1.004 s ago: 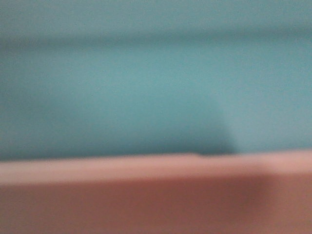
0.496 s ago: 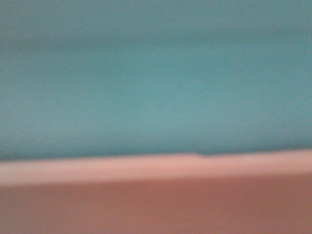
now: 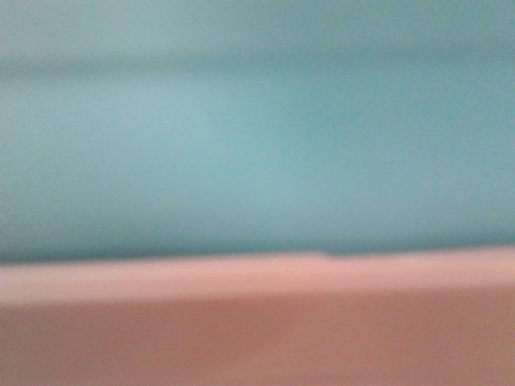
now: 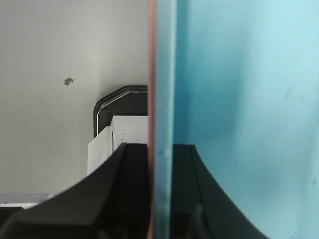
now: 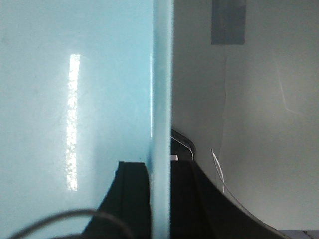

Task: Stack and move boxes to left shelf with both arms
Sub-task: 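Hold the stacked tubs with both grippers while the base drives to the shelf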

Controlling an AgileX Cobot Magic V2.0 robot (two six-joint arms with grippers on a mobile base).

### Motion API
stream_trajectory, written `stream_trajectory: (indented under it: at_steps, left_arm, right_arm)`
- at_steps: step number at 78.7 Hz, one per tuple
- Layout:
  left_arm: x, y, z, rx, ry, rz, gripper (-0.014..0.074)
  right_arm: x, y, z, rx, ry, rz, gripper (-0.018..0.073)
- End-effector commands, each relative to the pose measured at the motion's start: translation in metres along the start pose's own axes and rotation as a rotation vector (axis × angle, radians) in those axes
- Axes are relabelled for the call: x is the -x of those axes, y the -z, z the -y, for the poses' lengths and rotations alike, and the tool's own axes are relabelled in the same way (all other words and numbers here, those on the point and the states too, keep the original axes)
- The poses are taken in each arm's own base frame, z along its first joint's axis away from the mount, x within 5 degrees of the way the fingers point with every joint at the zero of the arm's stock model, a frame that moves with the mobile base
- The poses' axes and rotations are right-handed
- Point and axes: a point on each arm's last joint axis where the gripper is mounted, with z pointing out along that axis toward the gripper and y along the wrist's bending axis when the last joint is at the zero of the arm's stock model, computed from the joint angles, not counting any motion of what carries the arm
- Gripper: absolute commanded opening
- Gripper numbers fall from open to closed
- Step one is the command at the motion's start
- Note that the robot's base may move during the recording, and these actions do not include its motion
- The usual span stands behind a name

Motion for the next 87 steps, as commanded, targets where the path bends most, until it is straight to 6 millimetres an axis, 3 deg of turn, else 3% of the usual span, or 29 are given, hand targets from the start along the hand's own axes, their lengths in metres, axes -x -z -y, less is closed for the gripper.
stream_trajectory:
  at_steps: [1, 87]
  left_arm:
    - [-0.0142, 0.0220, 0.0103, -0.132, 0.029, -0.082, -0.0007]
    - [-0.0143, 0.0221, 0.0105, -0.134, 0.030, -0.084, -0.0007]
  right_arm:
    - [-0.0044, 0.0193, -0.0023, 0.079, -0.016, -0.025, 0.0054]
    - [-0.0044, 0.0193, -0.0023, 0.079, -0.016, -0.025, 0.0054]
